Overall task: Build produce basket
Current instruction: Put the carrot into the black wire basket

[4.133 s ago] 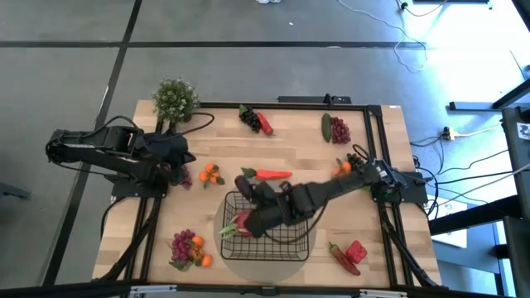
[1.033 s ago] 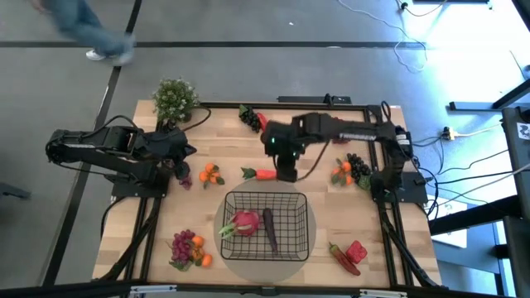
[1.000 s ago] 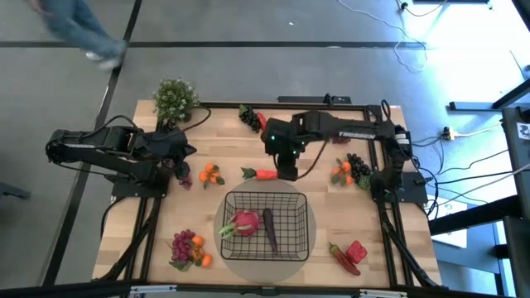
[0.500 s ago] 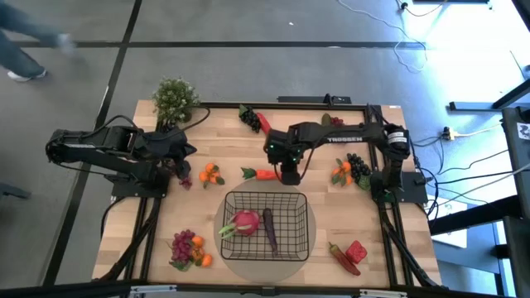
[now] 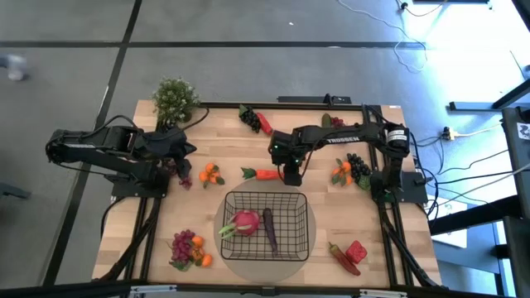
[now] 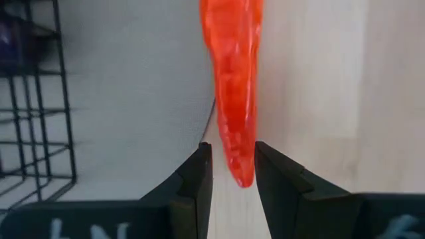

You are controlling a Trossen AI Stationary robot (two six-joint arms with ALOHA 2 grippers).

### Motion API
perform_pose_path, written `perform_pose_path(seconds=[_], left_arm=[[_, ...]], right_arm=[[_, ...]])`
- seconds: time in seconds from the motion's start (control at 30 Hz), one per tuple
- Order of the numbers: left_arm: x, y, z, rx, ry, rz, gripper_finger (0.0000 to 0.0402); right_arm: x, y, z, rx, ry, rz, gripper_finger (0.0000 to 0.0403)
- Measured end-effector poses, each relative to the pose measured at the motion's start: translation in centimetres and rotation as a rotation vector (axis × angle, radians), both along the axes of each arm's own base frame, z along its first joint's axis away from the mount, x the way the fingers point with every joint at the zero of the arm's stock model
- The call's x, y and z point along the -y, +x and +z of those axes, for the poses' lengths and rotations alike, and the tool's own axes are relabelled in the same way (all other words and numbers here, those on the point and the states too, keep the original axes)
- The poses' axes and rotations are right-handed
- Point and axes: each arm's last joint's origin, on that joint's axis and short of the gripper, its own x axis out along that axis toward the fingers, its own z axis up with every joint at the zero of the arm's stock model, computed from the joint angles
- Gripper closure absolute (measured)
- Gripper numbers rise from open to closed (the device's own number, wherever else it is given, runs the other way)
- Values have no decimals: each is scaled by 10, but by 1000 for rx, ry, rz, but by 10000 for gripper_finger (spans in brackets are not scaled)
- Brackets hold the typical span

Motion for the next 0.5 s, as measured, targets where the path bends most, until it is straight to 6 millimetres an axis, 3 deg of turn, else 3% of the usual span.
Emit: perform_pose_path(seconds=[0.5], left_arm=[[0,0,0,12,-10,22,401]], right_arm=[[0,-8,-31,36,-47,-9,303]])
